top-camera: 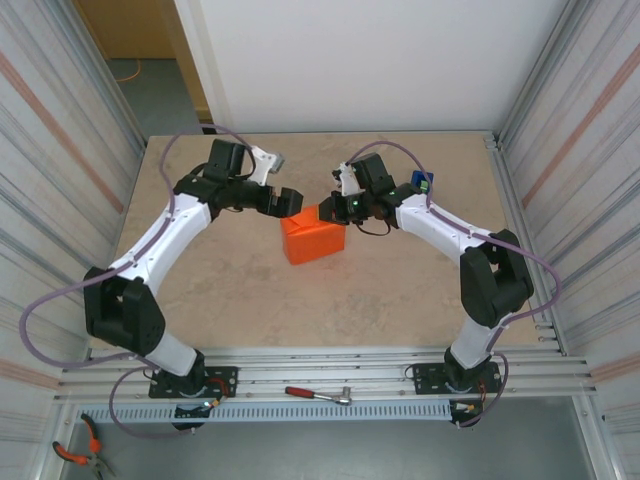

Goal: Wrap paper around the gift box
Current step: Adjust the gift box at the center of the table.

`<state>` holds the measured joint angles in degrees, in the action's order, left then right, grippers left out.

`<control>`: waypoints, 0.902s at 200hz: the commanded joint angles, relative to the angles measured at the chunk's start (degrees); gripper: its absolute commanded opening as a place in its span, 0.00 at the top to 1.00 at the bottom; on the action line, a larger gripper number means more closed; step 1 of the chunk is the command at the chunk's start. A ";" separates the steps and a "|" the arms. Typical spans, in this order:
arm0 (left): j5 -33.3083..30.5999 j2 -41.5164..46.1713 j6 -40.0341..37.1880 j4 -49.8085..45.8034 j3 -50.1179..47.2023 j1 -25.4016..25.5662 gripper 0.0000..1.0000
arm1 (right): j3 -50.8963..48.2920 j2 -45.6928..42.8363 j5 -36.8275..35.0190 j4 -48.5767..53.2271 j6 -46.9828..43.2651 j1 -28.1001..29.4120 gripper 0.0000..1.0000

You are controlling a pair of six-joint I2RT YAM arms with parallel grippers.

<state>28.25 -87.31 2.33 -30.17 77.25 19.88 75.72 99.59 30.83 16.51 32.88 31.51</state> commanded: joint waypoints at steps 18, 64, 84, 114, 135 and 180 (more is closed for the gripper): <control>-11.50 4.16 -4.74 13.64 -7.29 1.13 0.01 | -2.33 1.42 -3.80 5.38 -1.94 0.32 1.00; -12.57 2.61 -6.71 13.24 -2.94 0.53 0.04 | -2.27 1.74 -4.02 5.65 -2.06 0.13 1.00; -8.69 1.35 -9.69 10.50 -0.63 0.34 0.22 | -2.26 2.01 -3.98 5.46 -1.96 0.20 1.00; -3.07 -0.80 -12.32 5.68 1.67 0.34 0.66 | -2.60 2.06 -3.99 5.38 -1.79 0.17 1.00; 1.26 -1.92 -13.68 2.79 2.14 0.82 0.88 | -2.93 1.72 -3.94 5.38 -1.90 0.13 1.00; 0.15 -3.51 -18.61 -2.31 2.18 5.14 1.00 | -3.31 1.74 -3.59 5.24 -2.02 -0.22 1.00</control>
<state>27.03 -90.15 -12.14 -28.01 77.89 22.74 75.50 99.59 30.24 15.94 32.45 31.48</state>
